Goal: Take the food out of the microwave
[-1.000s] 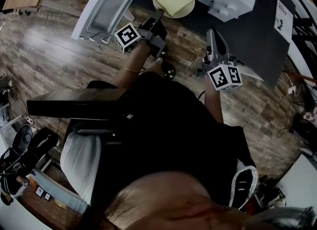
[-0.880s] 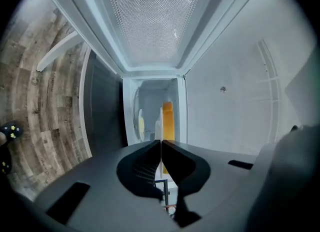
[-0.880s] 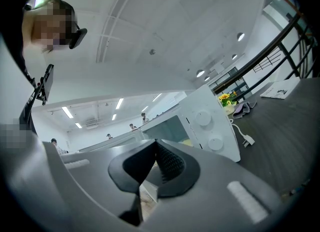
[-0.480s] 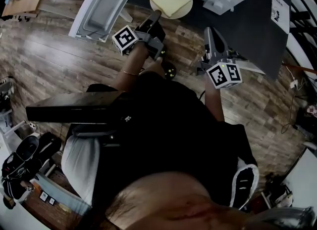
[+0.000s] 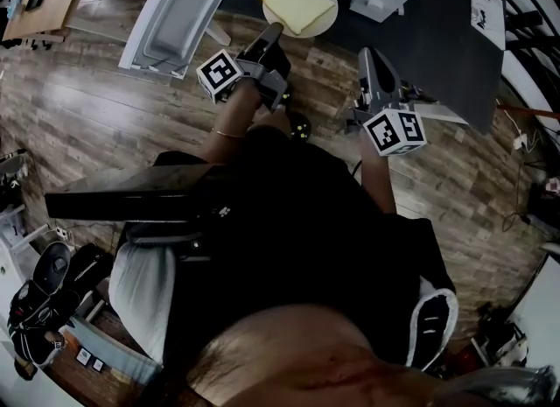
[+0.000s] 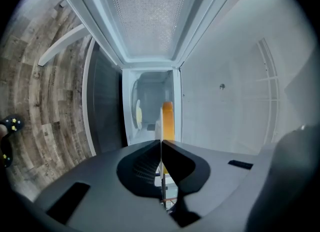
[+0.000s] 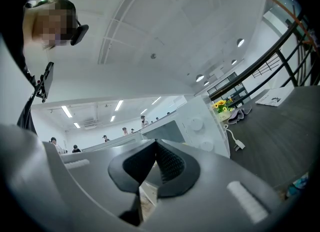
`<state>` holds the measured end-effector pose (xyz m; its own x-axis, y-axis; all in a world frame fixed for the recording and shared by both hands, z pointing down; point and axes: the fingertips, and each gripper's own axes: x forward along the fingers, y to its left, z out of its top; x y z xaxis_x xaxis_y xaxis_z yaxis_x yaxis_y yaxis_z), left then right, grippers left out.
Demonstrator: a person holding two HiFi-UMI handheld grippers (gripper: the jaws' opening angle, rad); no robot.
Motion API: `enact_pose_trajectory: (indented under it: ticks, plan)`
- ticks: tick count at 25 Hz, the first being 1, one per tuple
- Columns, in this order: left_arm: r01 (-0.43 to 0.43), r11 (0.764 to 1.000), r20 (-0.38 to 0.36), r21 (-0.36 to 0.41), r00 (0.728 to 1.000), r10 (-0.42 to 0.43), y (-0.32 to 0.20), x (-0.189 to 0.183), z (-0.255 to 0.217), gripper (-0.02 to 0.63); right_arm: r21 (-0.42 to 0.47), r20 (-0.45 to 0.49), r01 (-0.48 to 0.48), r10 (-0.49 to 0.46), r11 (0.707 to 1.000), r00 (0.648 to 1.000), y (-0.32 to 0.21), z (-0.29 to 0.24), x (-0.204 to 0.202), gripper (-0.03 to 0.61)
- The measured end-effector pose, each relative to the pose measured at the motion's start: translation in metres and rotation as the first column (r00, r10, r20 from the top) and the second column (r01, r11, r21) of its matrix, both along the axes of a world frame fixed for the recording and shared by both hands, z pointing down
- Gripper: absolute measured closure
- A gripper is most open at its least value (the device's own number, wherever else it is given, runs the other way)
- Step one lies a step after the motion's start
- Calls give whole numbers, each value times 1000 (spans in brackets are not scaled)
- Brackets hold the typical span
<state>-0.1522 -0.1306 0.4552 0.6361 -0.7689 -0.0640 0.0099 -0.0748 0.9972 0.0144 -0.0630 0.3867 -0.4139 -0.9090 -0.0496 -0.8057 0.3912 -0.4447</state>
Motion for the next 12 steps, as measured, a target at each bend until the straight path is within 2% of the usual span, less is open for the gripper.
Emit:
enact_pose_trajectory:
  ticks: [12]
  plan:
    - [-52,999,-16,-2,999,52,5,11,-7,601,0,3,-48,48,999,999,7,-1,8,578]
